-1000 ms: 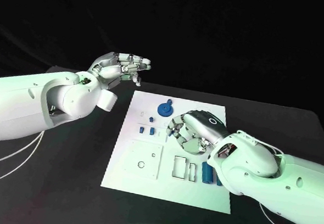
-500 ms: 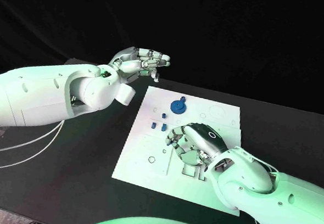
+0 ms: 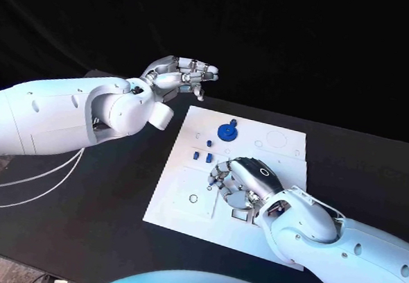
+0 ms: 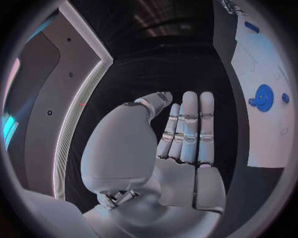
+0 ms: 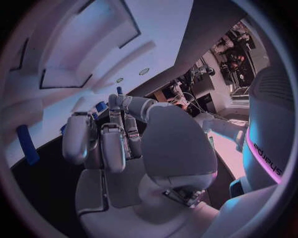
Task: Assemble the parts on the task board
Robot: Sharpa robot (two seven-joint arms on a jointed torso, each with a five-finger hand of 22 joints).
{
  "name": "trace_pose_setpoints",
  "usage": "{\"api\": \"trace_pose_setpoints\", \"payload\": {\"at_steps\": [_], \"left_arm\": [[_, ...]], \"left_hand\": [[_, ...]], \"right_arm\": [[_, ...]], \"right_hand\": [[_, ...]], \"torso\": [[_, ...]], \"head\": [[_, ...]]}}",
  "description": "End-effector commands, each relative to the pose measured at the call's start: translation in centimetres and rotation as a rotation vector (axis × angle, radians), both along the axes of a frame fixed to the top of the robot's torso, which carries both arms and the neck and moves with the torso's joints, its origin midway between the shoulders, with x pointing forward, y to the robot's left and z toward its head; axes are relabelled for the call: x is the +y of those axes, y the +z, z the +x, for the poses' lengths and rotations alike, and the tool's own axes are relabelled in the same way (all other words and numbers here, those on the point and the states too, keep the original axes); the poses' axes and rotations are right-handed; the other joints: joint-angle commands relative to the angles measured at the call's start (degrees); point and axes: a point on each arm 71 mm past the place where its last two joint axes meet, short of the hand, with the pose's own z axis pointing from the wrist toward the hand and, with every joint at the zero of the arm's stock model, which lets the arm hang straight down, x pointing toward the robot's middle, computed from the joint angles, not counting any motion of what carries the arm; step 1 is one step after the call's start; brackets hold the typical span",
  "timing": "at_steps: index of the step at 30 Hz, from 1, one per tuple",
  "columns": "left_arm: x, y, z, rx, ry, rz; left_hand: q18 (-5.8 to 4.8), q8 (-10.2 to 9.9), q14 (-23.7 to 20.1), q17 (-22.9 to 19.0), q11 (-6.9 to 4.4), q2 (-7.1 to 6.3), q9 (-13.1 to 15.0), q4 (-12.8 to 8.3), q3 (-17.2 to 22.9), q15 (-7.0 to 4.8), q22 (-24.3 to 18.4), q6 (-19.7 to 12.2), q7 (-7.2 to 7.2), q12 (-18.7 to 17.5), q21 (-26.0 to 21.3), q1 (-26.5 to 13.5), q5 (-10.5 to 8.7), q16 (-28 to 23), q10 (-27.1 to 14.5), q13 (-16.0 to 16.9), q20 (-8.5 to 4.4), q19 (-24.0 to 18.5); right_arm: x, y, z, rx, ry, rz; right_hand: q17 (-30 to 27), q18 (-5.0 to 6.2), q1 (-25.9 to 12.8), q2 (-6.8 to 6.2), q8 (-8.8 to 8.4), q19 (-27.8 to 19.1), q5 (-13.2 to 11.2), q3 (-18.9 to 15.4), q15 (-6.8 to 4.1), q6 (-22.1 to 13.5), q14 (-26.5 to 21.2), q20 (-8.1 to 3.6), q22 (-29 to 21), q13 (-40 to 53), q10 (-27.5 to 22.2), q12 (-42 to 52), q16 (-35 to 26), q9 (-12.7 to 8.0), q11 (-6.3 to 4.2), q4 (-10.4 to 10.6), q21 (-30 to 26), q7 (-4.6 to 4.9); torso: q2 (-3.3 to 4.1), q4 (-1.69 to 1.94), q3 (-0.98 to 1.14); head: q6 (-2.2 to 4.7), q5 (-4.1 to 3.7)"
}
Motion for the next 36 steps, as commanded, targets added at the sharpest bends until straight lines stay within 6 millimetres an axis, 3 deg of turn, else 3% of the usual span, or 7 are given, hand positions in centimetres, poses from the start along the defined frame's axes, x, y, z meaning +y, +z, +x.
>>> {"api": "trace_pose_setpoints", "payload": {"at_steps": [1, 36], "left_arm": [[-0.19, 0.06, -0.01, -0.001, -0.01, -0.008], [-0.07, 0.04, -0.02, 0.004, -0.008, -0.005]], "left_hand": [[0.76, 0.2, -0.3, -0.1, 0.05, -0.06, 0.0, -0.3, 0.1, 0.03, 0.1, -0.3, 0.12, -0.3, 0.1, -0.5, -0.01, 0.2, -0.5, -0.1, 0.32, 0.0], [0.77, 0.2, -0.4, -0.1, 0.1, -0.06, -0.1, -0.3, 0.0, 0.08, 0.1, -0.5, 0.17, -0.2, 0.1, -0.6, -0.02, 0.2, -0.7, -0.1, 0.37, 0.0]], "right_arm": [[0.16, -0.32, -0.09, 0.014, 0.013, -0.026], [0.67, -0.98, -0.26, 0.033, 0.032, -0.082]], "right_hand": [[-0.1, -0.76, -0.7, 0.08, 0.35, 0.4, 0.2, 0.2, -0.26, 0.1, 2.7, 0.01, 6.4, 0.1, 3.2, -0.3, 0.0, 0.0, -2.87, 0.2, 0.3, 0.3], [-0.1, -0.79, -0.8, 0.1, 0.33, 0.4, 0.3, 0.2, -0.24, 0.1, 2.7, 0.02, 6.5, 0.1, 3.2, -0.4, 0.0, 0.1, -2.86, 0.2, 0.4, 0.31]], "torso": [[0.02, 0.0, -0.01], [0.03, 0.02, 0.03]], "head": [[-0.11, -0.11], [-0.48, -0.34]]}}
